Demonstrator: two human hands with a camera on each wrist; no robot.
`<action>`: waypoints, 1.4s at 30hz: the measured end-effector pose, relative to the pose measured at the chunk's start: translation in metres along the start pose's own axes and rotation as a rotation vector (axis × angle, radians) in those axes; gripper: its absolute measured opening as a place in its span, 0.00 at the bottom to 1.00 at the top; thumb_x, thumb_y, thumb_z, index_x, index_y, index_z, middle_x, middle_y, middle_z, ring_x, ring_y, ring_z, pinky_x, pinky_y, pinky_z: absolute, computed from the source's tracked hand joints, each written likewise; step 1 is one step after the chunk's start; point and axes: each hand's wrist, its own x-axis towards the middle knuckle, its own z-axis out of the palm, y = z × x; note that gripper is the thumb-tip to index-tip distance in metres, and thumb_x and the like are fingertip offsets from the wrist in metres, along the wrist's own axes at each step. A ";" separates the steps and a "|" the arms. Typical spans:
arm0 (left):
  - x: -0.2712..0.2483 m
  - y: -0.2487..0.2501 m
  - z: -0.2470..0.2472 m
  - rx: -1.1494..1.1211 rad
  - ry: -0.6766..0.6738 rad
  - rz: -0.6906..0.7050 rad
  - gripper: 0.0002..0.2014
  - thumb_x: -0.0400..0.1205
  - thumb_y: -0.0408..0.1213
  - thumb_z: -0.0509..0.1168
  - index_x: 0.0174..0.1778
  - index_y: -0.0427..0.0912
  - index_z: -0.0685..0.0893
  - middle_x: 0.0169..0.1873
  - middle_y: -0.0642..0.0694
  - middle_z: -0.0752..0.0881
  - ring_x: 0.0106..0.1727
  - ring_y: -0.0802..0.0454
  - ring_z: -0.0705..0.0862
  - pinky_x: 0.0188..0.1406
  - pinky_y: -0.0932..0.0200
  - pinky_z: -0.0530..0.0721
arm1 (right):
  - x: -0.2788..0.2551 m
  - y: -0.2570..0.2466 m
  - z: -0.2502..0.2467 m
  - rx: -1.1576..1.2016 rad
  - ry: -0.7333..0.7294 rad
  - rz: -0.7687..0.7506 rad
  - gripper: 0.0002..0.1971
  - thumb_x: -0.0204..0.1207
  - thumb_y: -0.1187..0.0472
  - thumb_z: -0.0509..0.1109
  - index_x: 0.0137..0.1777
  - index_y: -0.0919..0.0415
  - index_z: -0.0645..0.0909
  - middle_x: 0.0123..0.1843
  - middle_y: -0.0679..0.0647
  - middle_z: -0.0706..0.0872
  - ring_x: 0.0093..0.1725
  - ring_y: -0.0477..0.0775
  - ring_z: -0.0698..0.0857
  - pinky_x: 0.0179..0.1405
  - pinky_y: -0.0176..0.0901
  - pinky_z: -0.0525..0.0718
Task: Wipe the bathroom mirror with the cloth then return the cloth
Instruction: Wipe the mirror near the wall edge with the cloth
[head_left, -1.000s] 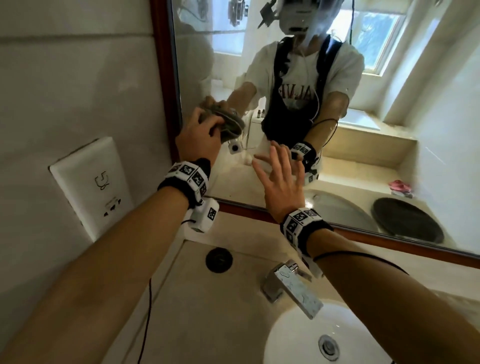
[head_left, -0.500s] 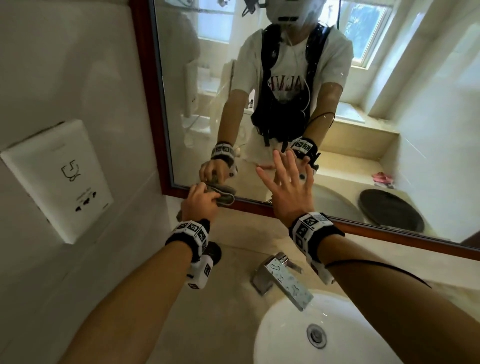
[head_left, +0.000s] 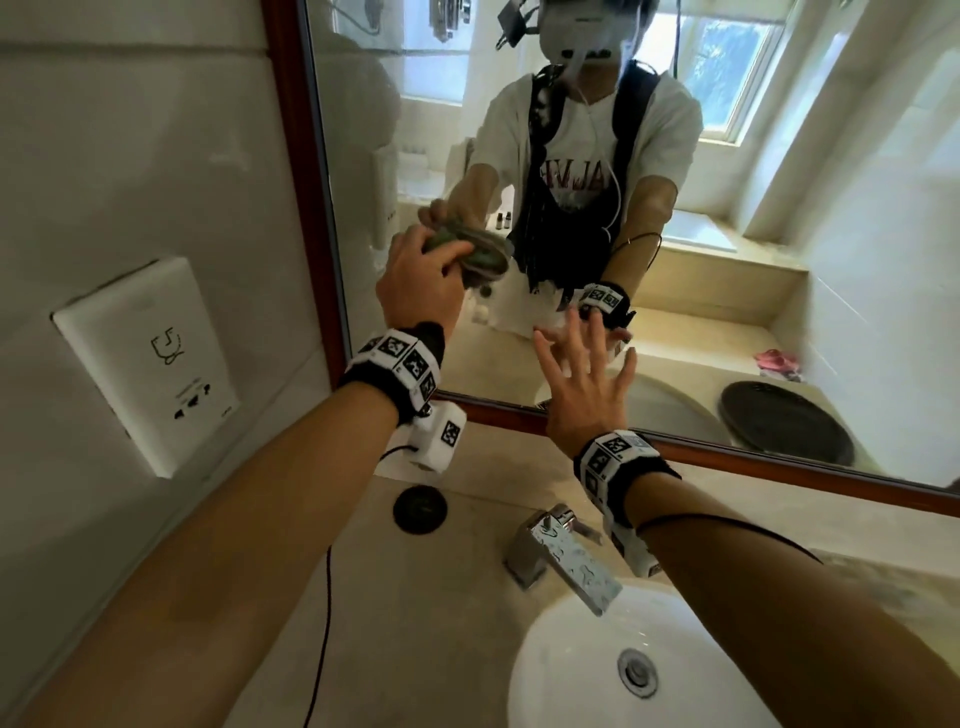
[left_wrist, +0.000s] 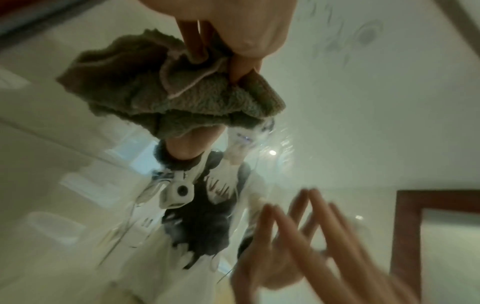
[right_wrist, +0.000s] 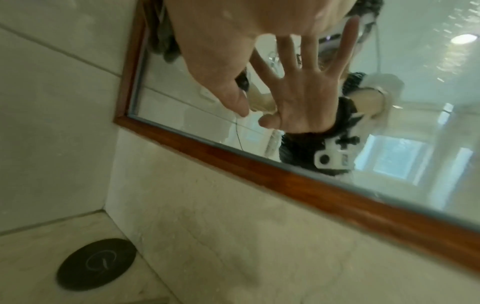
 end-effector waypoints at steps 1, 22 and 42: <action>0.004 0.007 0.002 -0.021 0.024 0.016 0.09 0.78 0.38 0.68 0.49 0.53 0.92 0.52 0.48 0.85 0.57 0.48 0.80 0.46 0.56 0.80 | -0.002 0.004 0.005 0.017 0.012 0.039 0.54 0.65 0.61 0.75 0.85 0.42 0.44 0.86 0.58 0.34 0.83 0.66 0.31 0.73 0.84 0.43; -0.124 -0.059 0.061 0.262 -0.490 -0.109 0.12 0.80 0.33 0.66 0.51 0.50 0.92 0.53 0.43 0.83 0.60 0.42 0.77 0.40 0.50 0.76 | -0.012 0.030 0.021 0.014 -0.043 -0.002 0.45 0.74 0.48 0.70 0.84 0.40 0.46 0.86 0.57 0.33 0.82 0.66 0.27 0.71 0.88 0.47; -0.030 0.052 0.031 0.097 -0.074 0.317 0.09 0.70 0.33 0.75 0.42 0.50 0.92 0.37 0.44 0.81 0.43 0.41 0.83 0.26 0.57 0.78 | -0.031 0.054 0.011 0.087 -0.130 0.110 0.47 0.75 0.46 0.68 0.84 0.41 0.40 0.84 0.57 0.26 0.83 0.67 0.30 0.71 0.85 0.41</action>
